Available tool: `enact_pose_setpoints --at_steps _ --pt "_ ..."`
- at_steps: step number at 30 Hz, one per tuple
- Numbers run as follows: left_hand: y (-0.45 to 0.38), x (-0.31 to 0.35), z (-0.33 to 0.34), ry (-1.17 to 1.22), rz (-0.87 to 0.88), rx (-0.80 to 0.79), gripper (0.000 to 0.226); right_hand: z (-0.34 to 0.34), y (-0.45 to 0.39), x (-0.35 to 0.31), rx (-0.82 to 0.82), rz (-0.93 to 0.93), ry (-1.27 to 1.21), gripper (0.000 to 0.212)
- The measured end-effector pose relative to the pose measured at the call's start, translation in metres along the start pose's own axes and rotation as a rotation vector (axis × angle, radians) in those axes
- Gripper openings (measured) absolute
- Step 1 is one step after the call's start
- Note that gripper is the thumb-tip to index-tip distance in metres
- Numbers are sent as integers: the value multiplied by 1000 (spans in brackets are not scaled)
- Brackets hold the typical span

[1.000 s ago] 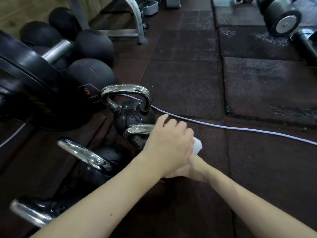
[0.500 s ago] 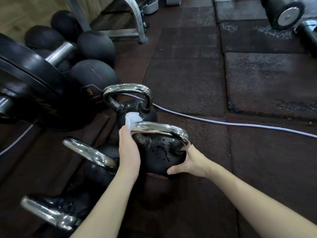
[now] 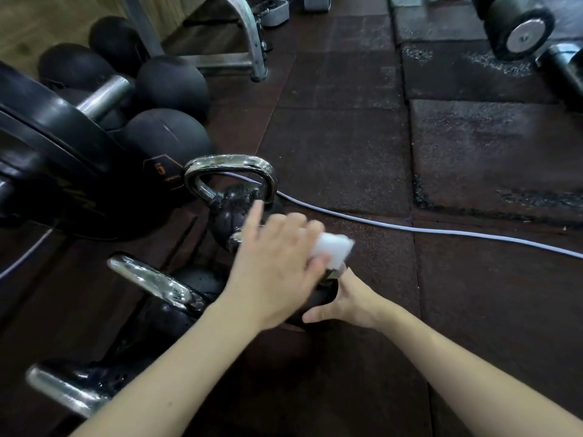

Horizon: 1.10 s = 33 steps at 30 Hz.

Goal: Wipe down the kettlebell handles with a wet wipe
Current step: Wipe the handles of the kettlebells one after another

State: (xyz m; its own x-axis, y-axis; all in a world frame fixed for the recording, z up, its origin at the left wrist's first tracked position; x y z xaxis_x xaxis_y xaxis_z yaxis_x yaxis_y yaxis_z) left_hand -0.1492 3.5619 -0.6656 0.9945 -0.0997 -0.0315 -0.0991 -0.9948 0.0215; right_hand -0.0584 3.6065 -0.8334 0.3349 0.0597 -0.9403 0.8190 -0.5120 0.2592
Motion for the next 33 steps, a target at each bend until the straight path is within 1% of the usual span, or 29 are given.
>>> enact_pose_setpoints --at_steps 2,3,4,5,6,7,8,10,11,12,13,14,15,16,17,19,21,22,23,24,25,26,28,29,31,33 --pt "14 -51 1 229 -246 8 45 -1 -1 7 0 5 -25 118" --pt "24 -75 10 452 -372 11 43 0 0 8 -17 8 -40 116" --pt "32 -92 20 712 -462 26 41 -1 0 10 -24 6 -56 113" --pt "35 -100 29 922 -514 43 37 -1 0 12 -29 1 -74 111" --pt "32 -101 28 979 -538 51 35 -3 1 14 -20 -4 -91 111" --pt "27 -96 19 902 -532 65 36 -2 0 14 -17 -5 -91 111" --pt "20 -85 7 732 -486 88 36 -1 0 14 -17 -5 -84 111" --pt "3 -36 -16 297 -290 92 33 1 -3 16 -14 8 -79 114" --pt "-6 -6 -14 142 -174 36 31 2 -4 13 -23 10 -77 116" --pt "-10 18 -5 45 -84 -26 32 3 -6 14 -37 19 -67 116" --pt "-11 35 3 -15 -30 -63 34 6 -5 10 -58 25 -46 112" --pt "-11 43 7 -27 2 -86 35 6 -6 11 -64 32 -13 104" --pt "-10 42 2 -28 17 -49 35 5 -5 9 -57 27 11 96" --pt "-10 30 -3 3 -2 -1 35 2 -5 10 -30 21 14 97" --pt "-9 12 -7 48 -55 28 36 0 -4 10 -7 17 3 103" --pt "-1 -35 -8 230 -222 18 42 -3 -2 11 14 9 -26 112" --pt "16 -85 9 594 -454 -3 50 0 -1 13 -21 17 -42 114" --pt "24 -101 21 784 -543 -13 54 0 -1 15 -30 24 -42 114" --pt "28 -107 30 901 -587 0 56 0 -1 12 -34 21 -45 115" --pt "29 -106 29 905 -583 34 56 0 0 11 -29 23 -38 117" --pt "26 -99 21 819 -543 70 53 0 0 9 -21 21 -20 118" --pt "20 -83 10 676 -466 98 47 0 1 6 -13 12 6 119" --pt "8 -31 -8 325 -275 98 36 -2 1 3 9 -9 47 119" --pt "3 -5 -10 207 -186 80 35 -1 0 1 10 -9 51 116" --pt "0 31 -2 73 -52 -4 39 1 -1 -5 -20 -4 67 109" --pt "1 37 3 0 0 -19 42 1 -1 -7 -25 -24 69 111"
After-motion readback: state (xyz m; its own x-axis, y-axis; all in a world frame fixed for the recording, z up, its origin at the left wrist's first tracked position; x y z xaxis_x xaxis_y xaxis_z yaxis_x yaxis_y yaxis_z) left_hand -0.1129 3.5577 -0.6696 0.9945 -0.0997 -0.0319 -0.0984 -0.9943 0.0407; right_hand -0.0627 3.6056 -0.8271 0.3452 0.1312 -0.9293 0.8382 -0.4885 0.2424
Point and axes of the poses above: each hand's wrist, its own y-axis away from the middle knuckle, its own z-axis out of the palm, x = y × z, the point moved 10 cm from there along -y, towards the middle knuckle, and after that the axes turned 15 degrees about -x, right-handed, at the moved point
